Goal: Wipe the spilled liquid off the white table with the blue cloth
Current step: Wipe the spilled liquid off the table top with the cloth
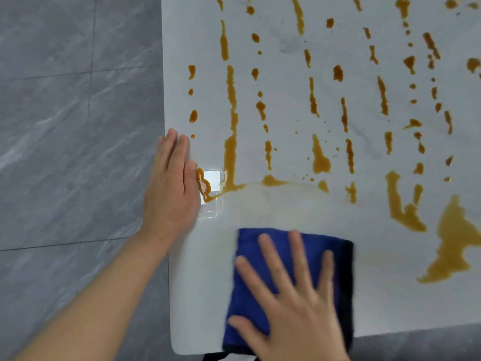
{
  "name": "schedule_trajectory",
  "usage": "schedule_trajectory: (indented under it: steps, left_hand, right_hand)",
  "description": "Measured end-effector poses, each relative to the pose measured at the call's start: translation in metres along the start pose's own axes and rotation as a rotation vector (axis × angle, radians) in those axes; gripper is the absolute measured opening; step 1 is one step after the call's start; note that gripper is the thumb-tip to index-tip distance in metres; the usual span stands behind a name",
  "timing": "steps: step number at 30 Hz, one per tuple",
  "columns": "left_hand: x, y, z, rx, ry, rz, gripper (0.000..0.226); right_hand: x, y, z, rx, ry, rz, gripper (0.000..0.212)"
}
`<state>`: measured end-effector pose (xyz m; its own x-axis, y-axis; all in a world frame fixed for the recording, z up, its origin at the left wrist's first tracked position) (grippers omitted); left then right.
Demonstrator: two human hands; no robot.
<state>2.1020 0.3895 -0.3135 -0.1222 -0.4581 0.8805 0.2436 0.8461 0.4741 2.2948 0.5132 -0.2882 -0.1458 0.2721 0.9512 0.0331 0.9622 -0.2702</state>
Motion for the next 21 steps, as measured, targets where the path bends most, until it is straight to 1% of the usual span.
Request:
schedule_trajectory:
  steps: [2, 5, 8, 12, 14, 15, 17, 19, 21]
  left_hand:
    - [0.001, 0.000, 0.000, 0.000, 0.002, 0.000, 0.047]
    - [0.002, 0.001, 0.000, 0.011, -0.002, 0.008, 0.050]
    - [0.003, 0.001, 0.001, 0.005, 0.004, 0.033, 0.050]
    - [0.004, 0.002, 0.000, 0.019, 0.007, 0.029, 0.046]
    - [0.005, 0.003, 0.000, 0.019, 0.004, 0.031, 0.046]
    - [0.005, 0.003, -0.001, 0.019, 0.001, 0.032, 0.046]
    - [0.005, 0.005, 0.000, 0.016, -0.001, 0.021, 0.046]
    - [0.006, 0.006, -0.001, 0.022, -0.007, 0.014, 0.046]
    - [0.006, 0.005, -0.002, 0.033, -0.003, 0.020, 0.046]
  right_hand:
    - [-0.003, -0.009, 0.018, 0.065, -0.012, 0.012, 0.073]
    - [0.003, 0.008, 0.045, 0.027, 0.004, 0.018, 0.068]
    - [0.017, 0.048, 0.057, -0.125, 0.032, -0.029, 0.068]
    - [0.034, 0.113, 0.044, -0.427, 0.008, -0.050, 0.072]
    - [0.036, 0.122, 0.025, -0.517, 0.005, -0.033, 0.071]
    - [0.034, 0.117, 0.015, -0.529, -0.002, -0.021, 0.073]
    - [0.029, 0.094, -0.001, -0.478, -0.030, 0.027, 0.076]
    - [0.022, 0.070, -0.007, -0.349, -0.058, 0.031, 0.074]
    - [0.018, 0.060, -0.004, -0.233, -0.081, -0.006, 0.072]
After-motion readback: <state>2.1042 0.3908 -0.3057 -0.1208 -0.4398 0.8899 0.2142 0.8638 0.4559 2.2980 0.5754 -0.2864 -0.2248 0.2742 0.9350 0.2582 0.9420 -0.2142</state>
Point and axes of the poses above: each hand's wrist, its own z-axis towards the middle knuckle, its own x-axis out of the back of the hand, y = z × x, the point moved 2 cm from there along z, towards the middle knuckle, and after that the axes turned 6 degrees about z, right-handed, at the moved point
